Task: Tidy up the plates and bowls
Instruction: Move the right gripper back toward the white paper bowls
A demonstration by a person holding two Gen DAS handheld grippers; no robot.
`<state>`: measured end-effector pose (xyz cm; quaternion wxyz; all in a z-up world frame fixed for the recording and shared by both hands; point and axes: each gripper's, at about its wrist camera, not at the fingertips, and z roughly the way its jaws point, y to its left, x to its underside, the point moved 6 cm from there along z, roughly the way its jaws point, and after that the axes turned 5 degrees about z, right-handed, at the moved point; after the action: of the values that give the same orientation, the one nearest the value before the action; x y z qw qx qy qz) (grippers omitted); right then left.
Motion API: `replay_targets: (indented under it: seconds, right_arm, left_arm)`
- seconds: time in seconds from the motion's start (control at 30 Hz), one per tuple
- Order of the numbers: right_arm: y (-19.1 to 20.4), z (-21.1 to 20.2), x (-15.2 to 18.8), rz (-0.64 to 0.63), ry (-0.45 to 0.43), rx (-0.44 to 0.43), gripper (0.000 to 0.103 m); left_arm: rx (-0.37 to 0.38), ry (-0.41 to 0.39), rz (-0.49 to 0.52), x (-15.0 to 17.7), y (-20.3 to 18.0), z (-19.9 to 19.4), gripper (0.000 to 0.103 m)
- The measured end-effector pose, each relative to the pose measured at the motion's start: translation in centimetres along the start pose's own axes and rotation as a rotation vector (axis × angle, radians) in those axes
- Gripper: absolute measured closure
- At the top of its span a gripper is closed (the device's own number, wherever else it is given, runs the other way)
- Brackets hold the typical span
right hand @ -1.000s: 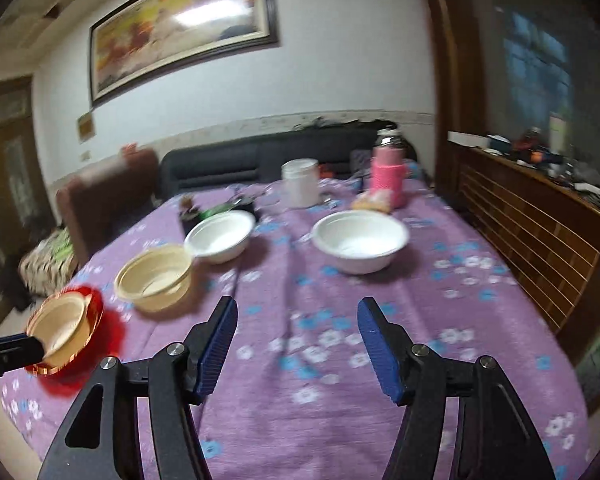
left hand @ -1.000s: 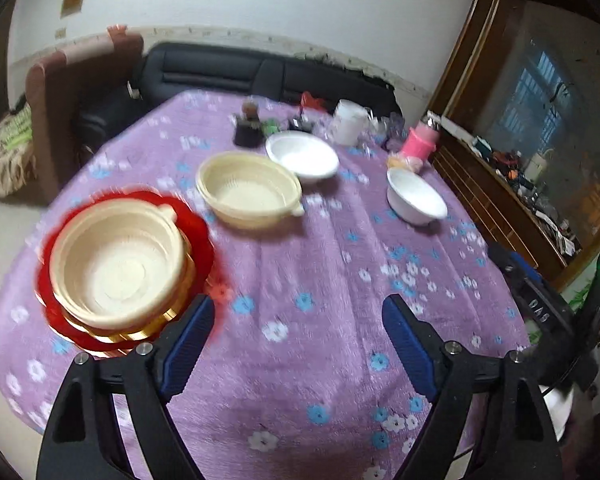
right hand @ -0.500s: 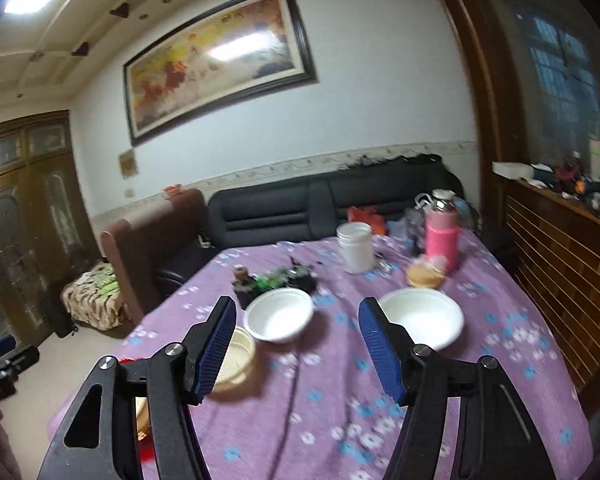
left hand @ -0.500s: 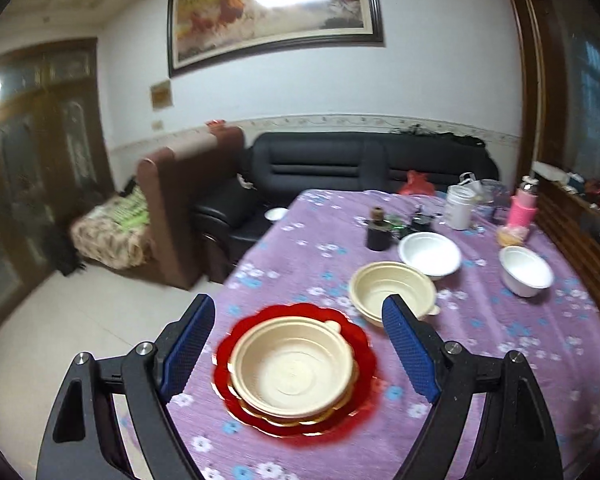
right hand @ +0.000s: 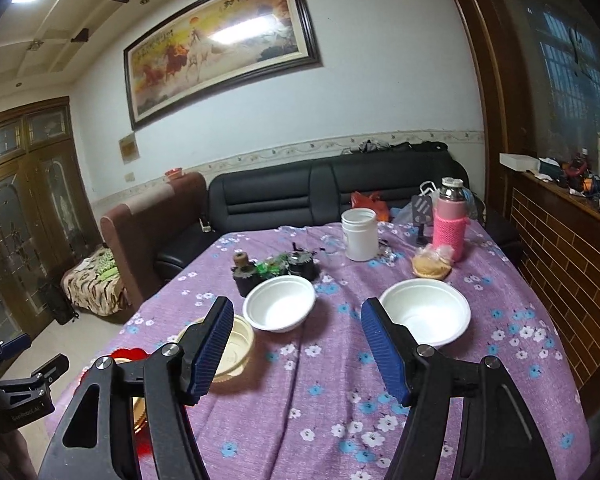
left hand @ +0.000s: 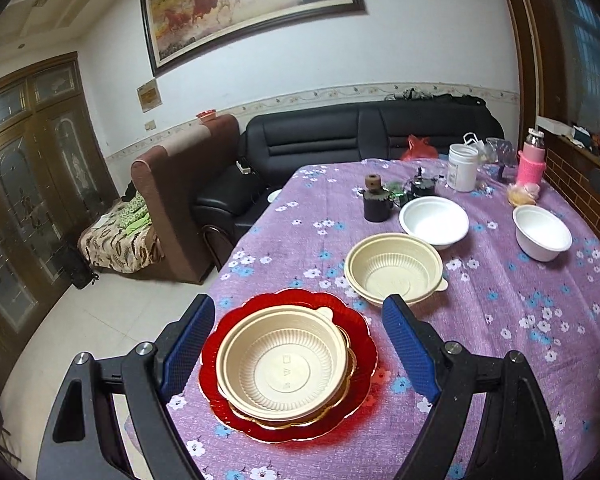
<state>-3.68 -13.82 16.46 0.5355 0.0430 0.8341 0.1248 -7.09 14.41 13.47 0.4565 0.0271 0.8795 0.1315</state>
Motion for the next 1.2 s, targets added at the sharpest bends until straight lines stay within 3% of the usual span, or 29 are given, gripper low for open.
replay_targets:
  seconds: [0.4, 0.67, 0.9, 1.2]
  right_arm:
    - [-1.1, 1.2, 1.2, 0.026, 0.039, 0.004, 0.032]
    - [-1.2, 1.9, 1.9, 0.023, 0.061, 0.011, 0.032]
    - [-1.4, 4.1, 3.3, 0.037, 0.125, 0.011, 0.032]
    - [-1.8, 9.7, 6.2, 0.145, 0.265, -0.034, 0.032]
  left_arm:
    - [0.025, 0.046, 0.019, 0.7, -1.0, 1.1, 0.018]
    - [0.161, 0.128, -0.045, 1.9, -1.1, 2.7, 0.018]
    - [0.321, 0.21, -0.161, 3.1, -0.4, 4.6, 0.017]
    - [0.361, 0.239, -0.26, 2.1, 2.4, 7.3, 0.017]
